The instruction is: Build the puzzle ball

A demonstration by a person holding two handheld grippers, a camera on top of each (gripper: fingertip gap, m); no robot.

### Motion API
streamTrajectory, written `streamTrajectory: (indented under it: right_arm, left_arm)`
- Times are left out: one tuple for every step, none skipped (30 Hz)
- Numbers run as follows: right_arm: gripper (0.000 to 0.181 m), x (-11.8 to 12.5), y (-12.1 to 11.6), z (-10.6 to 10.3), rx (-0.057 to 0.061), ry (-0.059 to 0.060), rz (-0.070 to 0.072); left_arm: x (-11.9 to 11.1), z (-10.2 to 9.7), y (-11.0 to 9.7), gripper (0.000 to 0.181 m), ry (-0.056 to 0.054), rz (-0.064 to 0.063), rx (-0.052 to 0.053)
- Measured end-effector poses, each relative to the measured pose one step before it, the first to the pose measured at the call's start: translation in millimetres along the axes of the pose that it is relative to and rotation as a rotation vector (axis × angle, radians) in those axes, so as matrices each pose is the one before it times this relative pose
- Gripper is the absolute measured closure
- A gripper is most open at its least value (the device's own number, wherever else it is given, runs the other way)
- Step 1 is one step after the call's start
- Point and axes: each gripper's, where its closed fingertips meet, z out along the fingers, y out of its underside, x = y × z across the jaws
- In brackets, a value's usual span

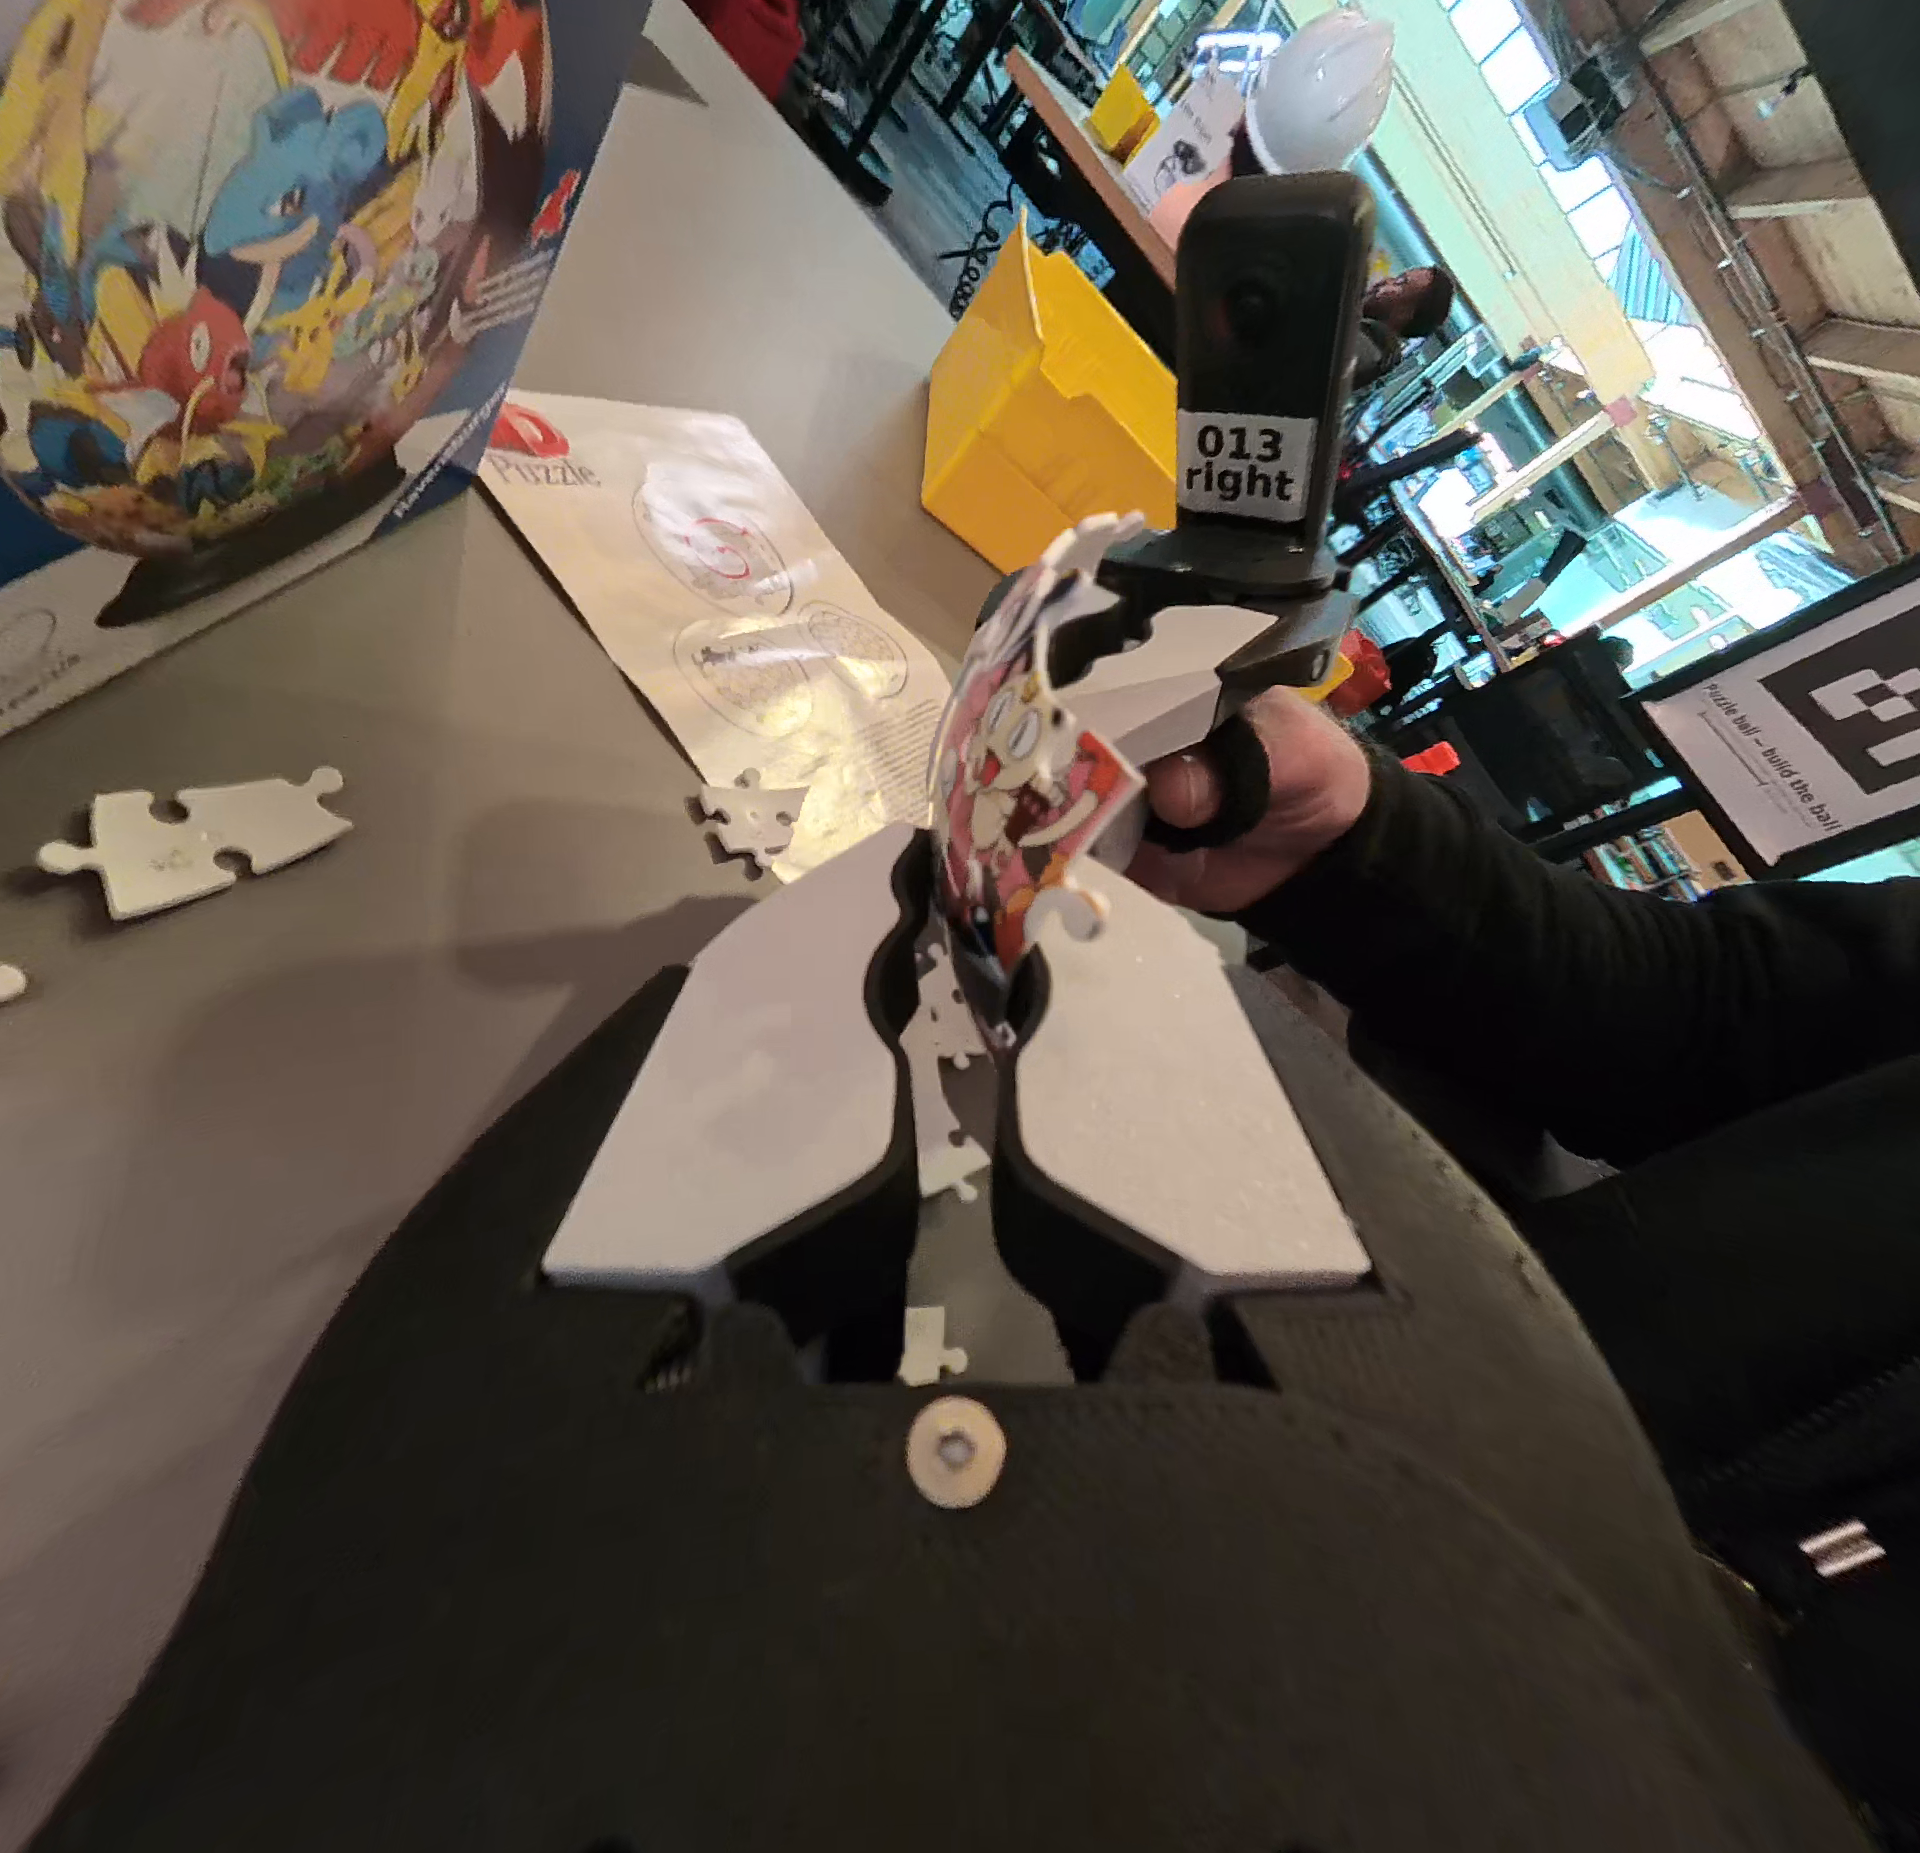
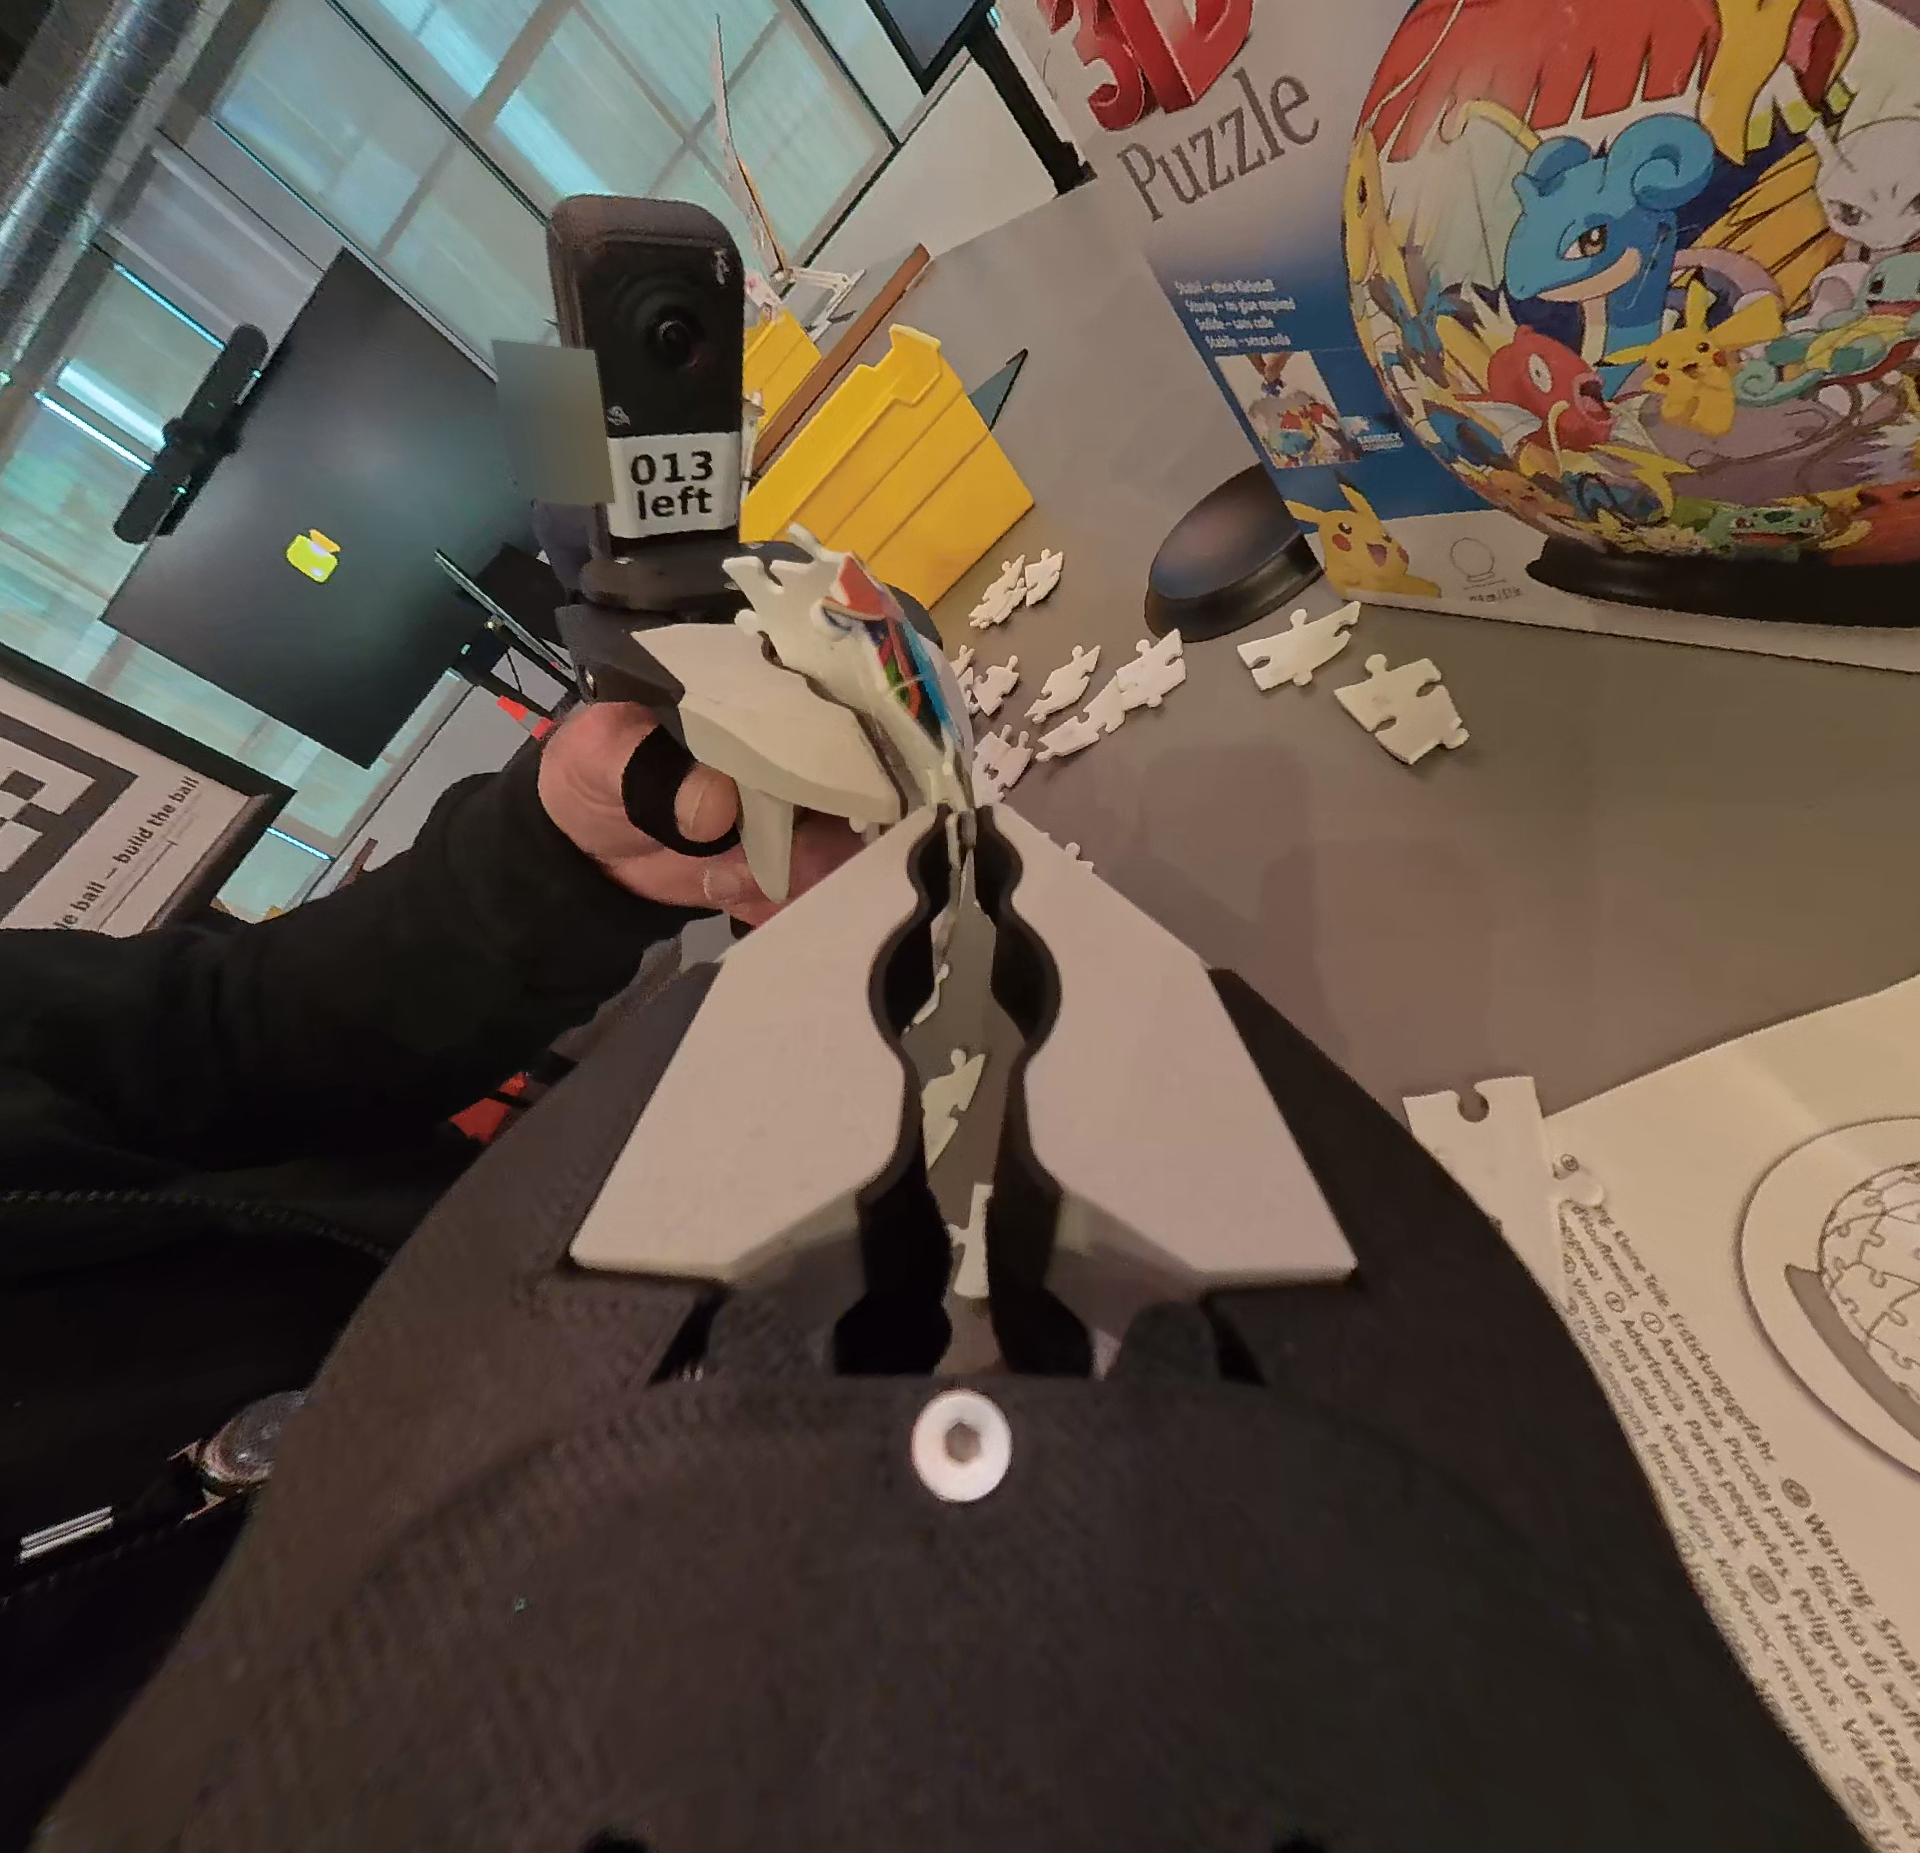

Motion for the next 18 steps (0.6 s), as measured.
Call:
streamTrajectory:
  right_arm:
    - [0.179, 0.64, 0.55, 0.01, -0.0024, 0.0048, -0.0038]
    - [0.179, -0.18, -0.29, 0.10, 0.0017, -0.0014, 0.0027]
    - [0.179, 0.02, -0.33, 0.03, 0.0020, 0.0010, 0.0006]
    - [0.179, 0.04, -0.31, 0.13, 0.0008, 0.0028, -0.0008]
    - [0.179, 0.03, -0.07, 0.25, 0.0003, 0.0031, -0.0013]
    - [0.179, 0.41, -0.31, 0.21, 0.0026, 0.0037, 0.0003]
    - [0.179, 0.28, -0.34, -0.09, 0.0021, 0.0004, 0.0030]
    - [0.179, 0.35, -0.59, -0.17, 0.0027, 0.0040, -0.0010]
    - [0.179, 0.60, -0.62, 0.01, 0.0025, 0.0069, 0.0014]
    - [0.179, 0.70, -0.43, -0.05, 0.0034, 0.0074, 0.0006]
    - [0.179, 0.80, -0.27, -0.06, 0.0019, 0.0094, -0.0028]
    - [0.179, 0.46, -0.01, -0.29, -0.0018, 0.0070, -0.0055]
    - [0.179, 0.13, -0.17, -0.21, -0.0006, 0.0058, -0.0030]
    - [0.179, 0.31, -0.39, 0.06, 0.0025, 0.0063, -0.0020]
    - [0.180, 0.23, 0.04, 0.15, -0.0007, 0.0032, 0.0031]
    - [0.179, -0.81, 0.63, 0.44, -0.0022, -0.0038, -0.0018]
    - [0.179, -1.58, 0.12, 0.78, 0.0012, -0.0081, 0.0007]
    - [0.179, -1.32, -0.89, 1.16, 0.0053, -0.0019, 0.0008]
  left_arm:
    - [-1.05, -0.12, 0.24, 0.171, -0.0111, 0.0098, -0.0006]
    - [-0.34, -0.02, 0.21, 0.172, -0.0061, 0.0121, -0.0003]
    - [-0.88, -0.37, -0.95, 0.173, -0.0125, 0.0129, 0.0067]
    - [-0.94, -0.12, -0.36, 0.173, -0.0135, 0.0097, 0.0014]
    - [-1.87, -0.06, 0.33, 0.176, -0.0189, 0.0122, -0.0023]
    - [-0.87, -0.01, -0.28, 0.176, -0.0149, 0.0190, 0.0026]
    - [-0.12, 0.05, -0.39, 0.176, -0.0074, 0.0017, 0.0030]
    - [0.14, 0.23, -0.51, 0.177, -0.0036, -0.0013, 0.0040]
    - [-0.34, 0.37, -0.51, 0.176, -0.0079, 0.0091, 0.0054]
    - [-0.42, 0.29, -0.37, 0.176, -0.0068, 0.0051, 0.0031]
    - [-0.61, 0.59, -0.11, 0.176, -0.0058, -0.0002, -0.0002]
    - [-0.12, 0.45, 0.22, 0.176, -0.0041, 0.0124, -0.0025]
    - [-0.02, 0.28, -0.05, 0.177, 0.0011, 0.0068, 0.0003]
    - [-0.05, 0.21, -0.37, 0.177, 0.0058, -0.0139, 0.0031]
    - [-0.38, 0.20, -0.09, 0.176, 0.0063, -0.0114, 0.0000]
    - [-0.04, -0.38, 0.41, 0.176, 0.0078, -0.0055, -0.0052]
    - [0.63, -1.55, 0.00, 0.176, 0.0130, -0.0082, -0.0074]
    - [0.07, -1.75, -1.20, 0.176, -0.0017, 0.0058, 0.0042]
